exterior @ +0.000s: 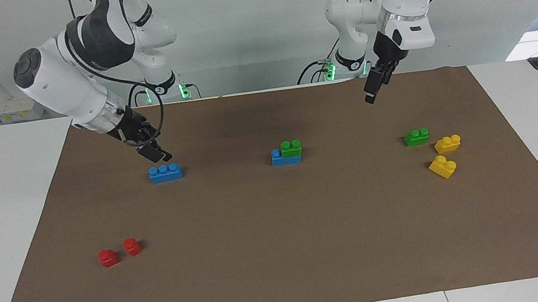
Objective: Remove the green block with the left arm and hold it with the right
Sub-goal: 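Move the left gripper toward the green brick while the right gripper approaches the blue brick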
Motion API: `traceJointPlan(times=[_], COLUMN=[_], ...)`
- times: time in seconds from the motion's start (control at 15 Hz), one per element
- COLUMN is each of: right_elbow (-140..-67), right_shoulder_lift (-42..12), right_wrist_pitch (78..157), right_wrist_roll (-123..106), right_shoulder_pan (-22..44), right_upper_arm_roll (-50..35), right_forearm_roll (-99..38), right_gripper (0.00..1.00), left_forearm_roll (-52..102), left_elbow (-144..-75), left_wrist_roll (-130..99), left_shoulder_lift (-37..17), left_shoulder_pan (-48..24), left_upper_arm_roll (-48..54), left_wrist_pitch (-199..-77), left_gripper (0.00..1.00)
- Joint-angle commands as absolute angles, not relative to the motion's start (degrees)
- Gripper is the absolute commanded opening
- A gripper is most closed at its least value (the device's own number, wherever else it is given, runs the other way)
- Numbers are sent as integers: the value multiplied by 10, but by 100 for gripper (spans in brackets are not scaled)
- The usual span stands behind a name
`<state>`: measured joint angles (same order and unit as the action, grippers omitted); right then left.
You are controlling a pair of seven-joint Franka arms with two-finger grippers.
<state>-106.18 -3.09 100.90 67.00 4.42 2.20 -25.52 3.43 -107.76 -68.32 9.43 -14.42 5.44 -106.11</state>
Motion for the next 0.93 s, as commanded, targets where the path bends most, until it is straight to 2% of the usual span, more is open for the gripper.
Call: traceJointPlan(times=[0.0,0.27,0.6,0.87], right_elbow=[-1103,-1108,-1149,-1178], right_shoulder_lift=[-27,-57,-69,-69], right_wrist_pitch=[1042,1105,1208,1255], right_wrist_roll=[735,865,877,876], right_shoulder_pan=[54,84,147,198], right_upper_arm_roll=[24,23,24,23], right_forearm_roll=[-307,-363,-395,-405], right_gripper=[97,96,96,96], left_forearm_roll=[41,41,41,40], left_elbow=[-1127,-1150,-1153,-1182], left_wrist_roll=[-825,-968,-1131,-1205], left_shoulder_lift=[99,83,24,18], left_shoulder_pan=[-185,-219,-253,-276], left_upper_arm_roll=[46,47,47,46], left_wrist_pitch=[-1120,-1150,-1191,-1223], left_gripper=[100,100,100,100])
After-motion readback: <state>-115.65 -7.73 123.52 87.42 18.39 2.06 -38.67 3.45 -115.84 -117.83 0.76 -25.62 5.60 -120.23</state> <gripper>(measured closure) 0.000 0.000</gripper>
